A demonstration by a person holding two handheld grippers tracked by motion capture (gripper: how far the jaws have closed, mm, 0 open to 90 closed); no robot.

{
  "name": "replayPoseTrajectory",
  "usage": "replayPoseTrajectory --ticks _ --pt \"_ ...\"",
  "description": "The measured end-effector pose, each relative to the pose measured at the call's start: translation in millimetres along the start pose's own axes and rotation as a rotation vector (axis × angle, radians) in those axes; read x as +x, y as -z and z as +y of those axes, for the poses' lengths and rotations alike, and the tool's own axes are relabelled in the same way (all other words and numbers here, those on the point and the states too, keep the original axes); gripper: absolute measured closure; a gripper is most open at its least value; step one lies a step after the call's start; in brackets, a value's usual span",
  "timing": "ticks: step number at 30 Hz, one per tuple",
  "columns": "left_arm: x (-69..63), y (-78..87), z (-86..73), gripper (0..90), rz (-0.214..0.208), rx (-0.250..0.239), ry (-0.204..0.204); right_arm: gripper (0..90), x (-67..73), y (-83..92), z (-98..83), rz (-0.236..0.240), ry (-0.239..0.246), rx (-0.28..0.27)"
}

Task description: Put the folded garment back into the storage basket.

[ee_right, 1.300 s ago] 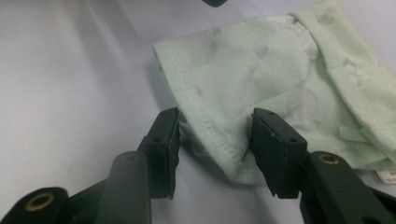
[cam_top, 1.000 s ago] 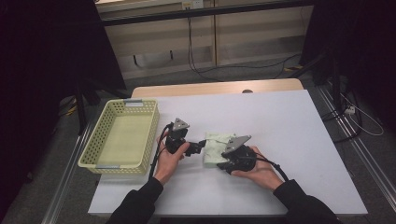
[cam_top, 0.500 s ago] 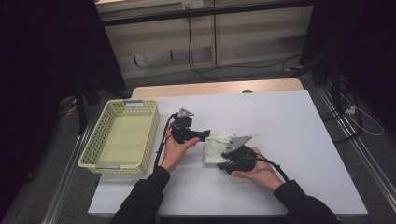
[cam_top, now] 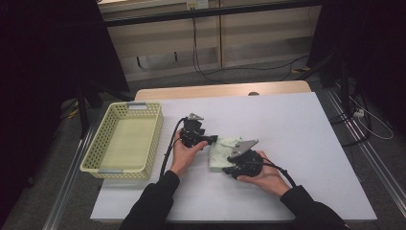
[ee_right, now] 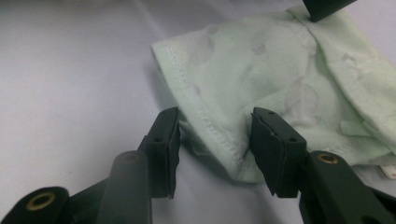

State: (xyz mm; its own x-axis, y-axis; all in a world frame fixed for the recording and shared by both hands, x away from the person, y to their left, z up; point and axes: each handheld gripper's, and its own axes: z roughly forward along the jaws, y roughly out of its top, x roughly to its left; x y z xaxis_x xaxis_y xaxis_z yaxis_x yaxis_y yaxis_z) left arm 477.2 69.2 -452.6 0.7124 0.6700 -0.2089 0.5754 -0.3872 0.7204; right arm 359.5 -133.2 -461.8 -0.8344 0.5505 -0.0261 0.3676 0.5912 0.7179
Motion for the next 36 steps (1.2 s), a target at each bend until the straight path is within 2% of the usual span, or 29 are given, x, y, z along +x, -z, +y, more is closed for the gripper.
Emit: replayPoseTrajectory --ticks 6,11,16,19,23,27,31,34,36 --pt "-2.3 -2.8 -2.0 48.3 -0.016 0.015 0.006 52.2 0.6 0.2 -1.0 -0.004 0.000 -0.005" --pt "-0.8 -3.5 -4.0 54.7 -0.068 0.026 0.017 52.2 0.9 0.2 -1.2 -0.006 0.005 -0.005" --pt "-4.5 -5.6 -6.4 59.9 -0.067 0.038 0.034 52.3 1.2 0.1 -1.2 -0.008 0.009 -0.006" --pt "-5.9 -6.1 -7.3 64.8 -0.078 0.043 0.027 52.3 1.5 0.1 -1.4 -0.009 0.010 -0.007" --pt "-7.0 -7.0 -9.1 74.9 -0.098 0.042 0.042 52.2 1.5 0.1 -1.3 -0.008 0.017 -0.005" --pt "-8.1 -5.0 -8.1 83.6 -0.088 0.029 0.036 52.2 1.7 0.1 -1.0 -0.009 0.018 -0.004" --pt "-8.3 -4.4 -7.8 84.6 -0.076 0.012 0.026 52.1 0.7 0.0 -0.6 -0.003 0.022 -0.003" --pt "-10.2 -5.3 -8.4 84.7 -0.059 -0.005 0.026 52.7 4.1 0.3 0.6 -0.026 0.054 0.001" --pt "-10.1 -4.5 -7.6 84.7 -0.056 -0.006 0.021 52.9 4.0 0.1 1.0 -0.023 0.051 0.002"
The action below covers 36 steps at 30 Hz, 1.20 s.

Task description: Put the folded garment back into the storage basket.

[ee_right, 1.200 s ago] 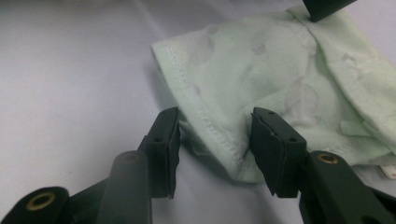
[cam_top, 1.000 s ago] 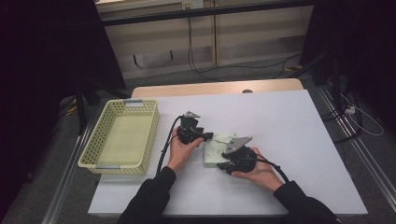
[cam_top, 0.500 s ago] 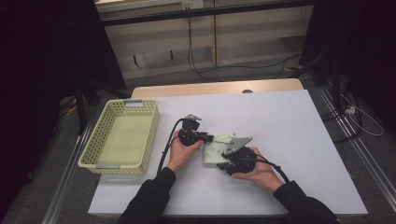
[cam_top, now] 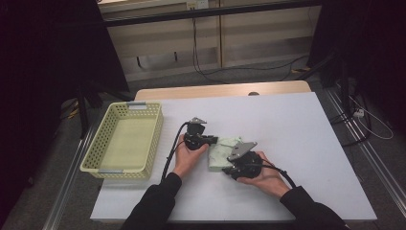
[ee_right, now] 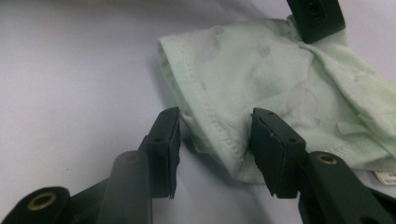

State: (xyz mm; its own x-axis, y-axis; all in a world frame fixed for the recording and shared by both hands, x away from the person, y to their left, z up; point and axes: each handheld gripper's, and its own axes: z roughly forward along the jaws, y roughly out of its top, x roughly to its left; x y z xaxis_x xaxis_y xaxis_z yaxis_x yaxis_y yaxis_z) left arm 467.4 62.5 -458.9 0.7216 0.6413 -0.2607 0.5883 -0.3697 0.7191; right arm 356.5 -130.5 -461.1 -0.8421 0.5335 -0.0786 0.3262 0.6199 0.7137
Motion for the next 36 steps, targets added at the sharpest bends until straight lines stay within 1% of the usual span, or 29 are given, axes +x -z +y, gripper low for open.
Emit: replayPoseTrajectory --ticks 1,2,3,4,5,6,8,9,13,16,18,22,23,26,29,32,33,36 --pt "-0.2 -0.4 0.0 84.7 -0.001 -0.010 0.006 53.2 -0.5 0.0 0.0 0.004 -0.001 0.001" --pt "0.2 -0.5 0.2 84.7 -0.002 -0.001 0.002 55.1 -1.6 -0.3 0.1 0.009 -0.003 -0.001" --pt "-0.6 -2.1 -0.4 84.7 0.011 -0.012 0.005 59.0 -2.5 -0.6 0.6 0.016 -0.011 0.001" --pt "0.1 -2.7 -0.3 84.7 0.004 -0.002 -0.001 61.8 -3.0 -0.7 1.5 0.017 -0.006 0.006" --pt "0.5 -4.1 -0.6 84.7 0.010 -0.003 -0.006 62.6 -3.9 -1.4 2.8 0.017 -0.003 0.010" --pt "0.2 -5.0 -0.6 84.7 0.008 -0.006 0.002 62.9 -4.6 -1.9 3.8 0.019 -0.002 0.014" --pt "1.0 -4.5 0.4 84.7 0.005 -0.002 -0.003 63.3 -6.0 -2.4 5.2 0.030 0.010 0.024" --pt "1.0 -4.0 0.7 84.7 0.004 -0.007 0.000 63.5 -6.4 -2.6 5.6 0.033 0.008 0.026" --pt "0.6 -3.6 1.5 84.7 0.006 -0.011 -0.002 65.3 -7.4 -3.2 6.8 0.034 0.019 0.032" --pt "0.6 -4.4 1.3 84.7 0.006 -0.011 0.003 69.8 -8.5 -3.8 7.5 0.032 0.016 0.032" --pt "1.6 -4.2 1.5 84.7 0.009 -0.009 -0.004 72.2 -9.6 -4.1 8.0 0.034 0.016 0.034" --pt "1.3 -4.1 1.9 84.6 0.003 -0.009 0.000 78.5 -10.3 -4.6 9.1 0.020 0.029 0.040" --pt "1.8 -3.6 2.1 84.6 0.004 -0.005 -0.006 79.6 -10.6 -4.6 9.1 0.018 0.027 0.040" --pt "1.7 -2.9 2.4 84.6 0.000 -0.016 0.005 82.4 -9.7 -4.7 9.0 0.007 0.019 0.036" --pt "1.9 -2.1 2.7 84.7 0.002 -0.018 -0.002 83.7 -9.0 -4.5 8.9 -0.003 0.002 0.031" --pt "1.6 -0.8 3.2 84.6 -0.004 -0.026 0.001 84.2 -9.9 -4.1 8.6 0.000 -0.015 0.026" --pt "1.0 -0.7 3.2 84.7 -0.005 -0.033 0.007 84.2 -9.9 -4.0 8.7 0.000 -0.018 0.025" --pt "0.6 0.9 3.8 84.7 -0.006 -0.035 0.001 84.3 -11.0 -3.2 8.3 0.008 -0.037 0.021"
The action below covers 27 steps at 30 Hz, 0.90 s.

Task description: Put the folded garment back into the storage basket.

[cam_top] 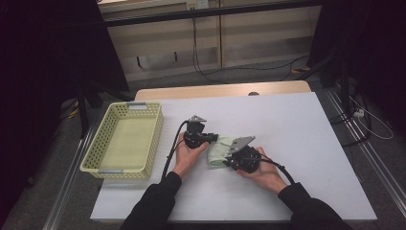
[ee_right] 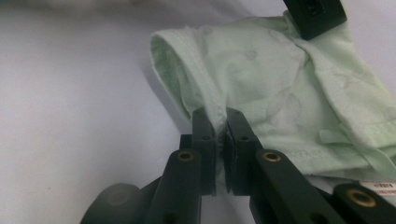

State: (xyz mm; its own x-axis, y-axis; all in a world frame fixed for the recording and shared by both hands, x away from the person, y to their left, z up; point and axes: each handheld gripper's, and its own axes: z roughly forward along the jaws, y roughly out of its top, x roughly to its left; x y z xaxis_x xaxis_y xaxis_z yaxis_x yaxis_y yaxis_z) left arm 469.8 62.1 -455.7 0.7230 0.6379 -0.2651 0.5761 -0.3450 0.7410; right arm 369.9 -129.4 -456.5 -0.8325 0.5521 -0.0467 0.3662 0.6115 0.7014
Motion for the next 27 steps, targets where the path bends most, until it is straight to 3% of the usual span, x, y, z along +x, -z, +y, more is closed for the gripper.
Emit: replayPoseTrajectory --ticks 27 --pt "-9.7 20.6 11.3 84.9 -0.007 -0.063 -0.042 84.3 -4.4 17.0 3.3 0.032 -0.068 -0.096"
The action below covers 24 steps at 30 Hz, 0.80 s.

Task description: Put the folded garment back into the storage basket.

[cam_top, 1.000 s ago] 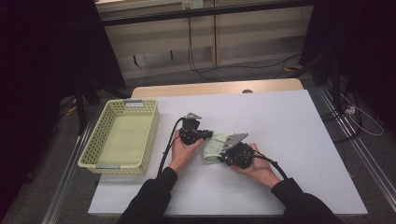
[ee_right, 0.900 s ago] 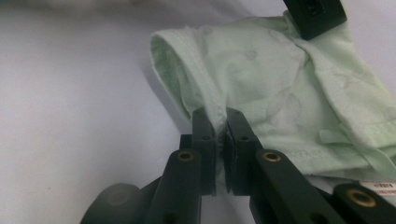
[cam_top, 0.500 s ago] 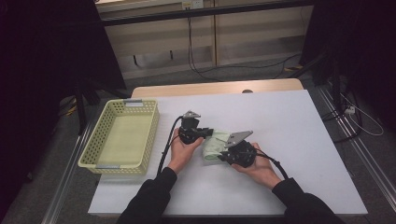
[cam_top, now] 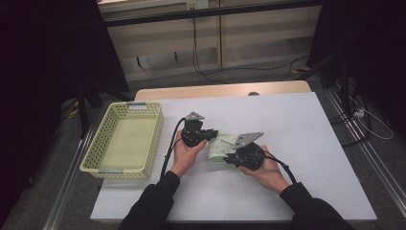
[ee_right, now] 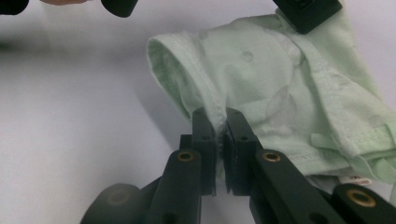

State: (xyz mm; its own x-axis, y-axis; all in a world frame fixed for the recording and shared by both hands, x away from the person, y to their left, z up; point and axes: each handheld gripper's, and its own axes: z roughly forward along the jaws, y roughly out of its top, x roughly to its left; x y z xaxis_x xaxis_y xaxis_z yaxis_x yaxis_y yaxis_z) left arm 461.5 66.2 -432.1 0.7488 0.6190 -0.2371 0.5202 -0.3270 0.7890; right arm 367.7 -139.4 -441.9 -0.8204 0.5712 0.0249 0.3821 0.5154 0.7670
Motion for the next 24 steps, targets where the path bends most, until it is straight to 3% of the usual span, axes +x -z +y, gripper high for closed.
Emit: replayPoseTrajectory --ticks 24 --pt "-8.3 21.1 12.9 85.0 0.030 -0.052 -0.066 84.3 0.0 23.7 14.7 0.001 -0.015 -0.097"
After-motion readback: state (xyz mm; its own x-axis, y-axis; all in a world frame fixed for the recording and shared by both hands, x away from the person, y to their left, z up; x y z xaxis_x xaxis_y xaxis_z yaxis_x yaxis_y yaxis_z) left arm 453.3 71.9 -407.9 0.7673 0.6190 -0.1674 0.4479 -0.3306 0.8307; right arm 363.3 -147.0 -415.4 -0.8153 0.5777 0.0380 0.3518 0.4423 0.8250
